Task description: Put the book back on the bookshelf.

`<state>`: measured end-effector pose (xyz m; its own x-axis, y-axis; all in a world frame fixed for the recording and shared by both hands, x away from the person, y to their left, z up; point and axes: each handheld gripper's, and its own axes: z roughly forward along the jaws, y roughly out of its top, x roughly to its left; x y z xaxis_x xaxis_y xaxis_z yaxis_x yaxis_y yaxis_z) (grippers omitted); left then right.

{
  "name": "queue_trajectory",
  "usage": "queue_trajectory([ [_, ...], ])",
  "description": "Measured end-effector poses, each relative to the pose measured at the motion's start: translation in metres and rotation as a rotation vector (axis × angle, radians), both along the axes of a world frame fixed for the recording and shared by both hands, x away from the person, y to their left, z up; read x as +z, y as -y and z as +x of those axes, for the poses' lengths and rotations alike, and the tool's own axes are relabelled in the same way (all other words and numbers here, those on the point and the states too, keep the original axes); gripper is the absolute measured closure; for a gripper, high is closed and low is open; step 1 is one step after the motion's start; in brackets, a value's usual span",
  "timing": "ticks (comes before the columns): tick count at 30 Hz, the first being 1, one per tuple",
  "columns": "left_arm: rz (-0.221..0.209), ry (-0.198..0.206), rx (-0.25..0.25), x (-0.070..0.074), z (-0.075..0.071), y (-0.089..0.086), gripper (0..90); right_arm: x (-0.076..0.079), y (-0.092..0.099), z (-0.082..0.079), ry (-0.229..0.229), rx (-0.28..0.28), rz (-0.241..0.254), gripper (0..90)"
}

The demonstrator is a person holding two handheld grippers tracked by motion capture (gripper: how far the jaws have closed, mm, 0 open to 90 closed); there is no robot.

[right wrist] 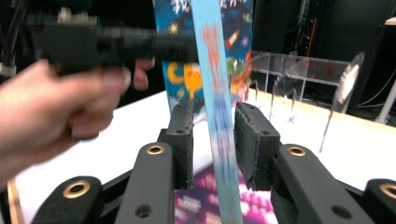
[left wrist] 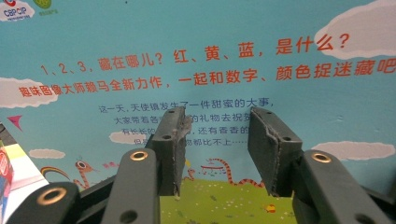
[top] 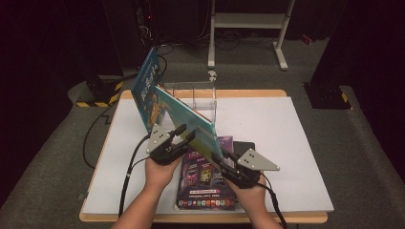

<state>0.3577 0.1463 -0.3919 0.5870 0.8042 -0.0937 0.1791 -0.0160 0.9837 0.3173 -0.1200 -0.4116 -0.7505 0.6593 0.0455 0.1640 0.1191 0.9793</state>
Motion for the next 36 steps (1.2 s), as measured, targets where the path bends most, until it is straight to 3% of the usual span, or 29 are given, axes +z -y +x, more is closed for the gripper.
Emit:
queue_trajectory([
  [2,-0.003,0.001,0.004,0.000,0.000,0.000,56.3,-0.002,0.004,-0.002,0.014,0.014,-0.023,76.0],
  [4,-0.006,-0.006,0.005,-0.001,0.001,0.000,56.4,-0.002,0.005,-0.001,0.016,0.036,-0.038,77.2],
  [7,-0.016,-0.024,-0.009,0.001,0.000,-0.001,53.7,-0.001,-0.001,-0.008,0.040,0.021,-0.085,78.6],
  [9,-0.045,-0.042,-0.058,0.005,-0.005,-0.004,45.4,-0.001,-0.003,-0.011,0.046,0.004,-0.092,79.2],
  [10,-0.060,-0.039,-0.089,0.007,-0.010,-0.005,37.3,-0.001,-0.006,-0.014,0.057,-0.010,-0.113,79.4],
  [11,-0.074,-0.034,-0.127,0.010,-0.017,-0.006,37.3,-0.001,-0.006,-0.014,0.057,-0.010,-0.113,79.4],
  [13,-0.099,-0.016,-0.201,0.014,-0.031,-0.005,28.4,-0.001,-0.010,-0.017,0.060,-0.014,-0.118,79.1],
  [15,-0.114,-0.003,-0.236,0.018,-0.043,-0.002,25.7,-0.001,-0.010,-0.019,0.061,-0.013,-0.120,79.0],
  [17,-0.142,-0.018,-0.252,0.020,-0.049,0.004,21.2,-0.003,-0.013,-0.021,0.074,-0.015,-0.124,78.6],
  [19,-0.150,-0.026,-0.233,0.021,-0.052,0.010,12.6,-0.004,-0.017,-0.025,0.075,-0.009,-0.125,77.1],
  [24,-0.157,-0.038,-0.133,0.020,-0.061,0.014,8.1,-0.006,-0.022,-0.029,0.040,0.045,-0.099,74.3],
  [26,-0.139,-0.032,-0.082,0.019,-0.064,0.012,5.9,-0.009,-0.034,-0.035,0.055,0.103,-0.134,73.3],
  [29,-0.110,-0.042,-0.023,0.017,-0.065,0.009,5.9,-0.011,-0.043,-0.039,0.048,0.138,-0.139,71.6],
  [33,-0.082,-0.044,-0.029,0.015,-0.069,0.001,9.9,-0.016,-0.050,-0.040,0.025,0.180,-0.114,66.8],
  [36,-0.047,-0.025,-0.024,0.016,-0.076,-0.005,16.8,-0.016,-0.042,-0.043,0.003,0.245,-0.038,57.4],
])
